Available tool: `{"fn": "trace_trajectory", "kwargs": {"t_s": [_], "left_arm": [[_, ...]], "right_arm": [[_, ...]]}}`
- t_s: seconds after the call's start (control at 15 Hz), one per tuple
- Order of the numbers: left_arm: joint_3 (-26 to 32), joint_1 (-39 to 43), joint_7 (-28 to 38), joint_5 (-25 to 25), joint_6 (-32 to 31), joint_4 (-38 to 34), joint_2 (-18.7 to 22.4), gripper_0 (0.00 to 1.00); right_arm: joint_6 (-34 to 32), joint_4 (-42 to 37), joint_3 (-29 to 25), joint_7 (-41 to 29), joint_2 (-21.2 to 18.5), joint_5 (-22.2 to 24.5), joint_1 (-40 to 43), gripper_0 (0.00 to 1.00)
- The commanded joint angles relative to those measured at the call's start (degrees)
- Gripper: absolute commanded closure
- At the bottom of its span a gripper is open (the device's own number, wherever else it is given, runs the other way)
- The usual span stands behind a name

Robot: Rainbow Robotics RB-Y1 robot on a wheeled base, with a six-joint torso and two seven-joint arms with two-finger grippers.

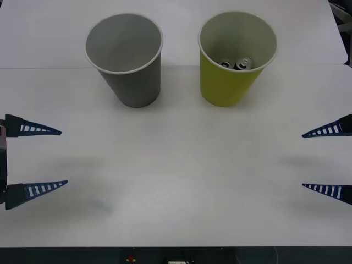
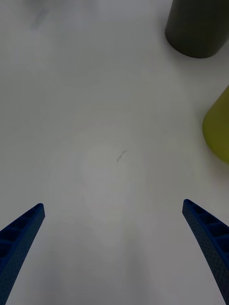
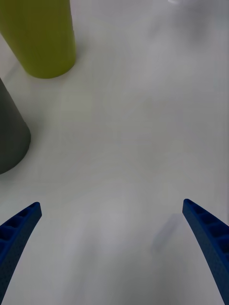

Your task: Put the can into the green bin and the plastic bottle into the gray bin

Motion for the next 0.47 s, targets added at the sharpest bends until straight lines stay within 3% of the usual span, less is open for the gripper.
{"fn": "trace_trajectory", "kwargs": {"t_s": [0.07, 0.47], "left_arm": [[1.4, 3.6, -2.3, 2.0, -0.4, 0.1, 0.0, 0.00], [1.4, 4.2, -3.2, 2.3, -1.0, -0.1, -0.1, 0.00]], "right_arm": [[0.0, 0.0, 0.0, 0.0, 0.0, 0.0, 0.0, 0.00], [0.0, 0.0, 0.0, 0.0, 0.0, 0.0, 0.0, 0.00]]}}
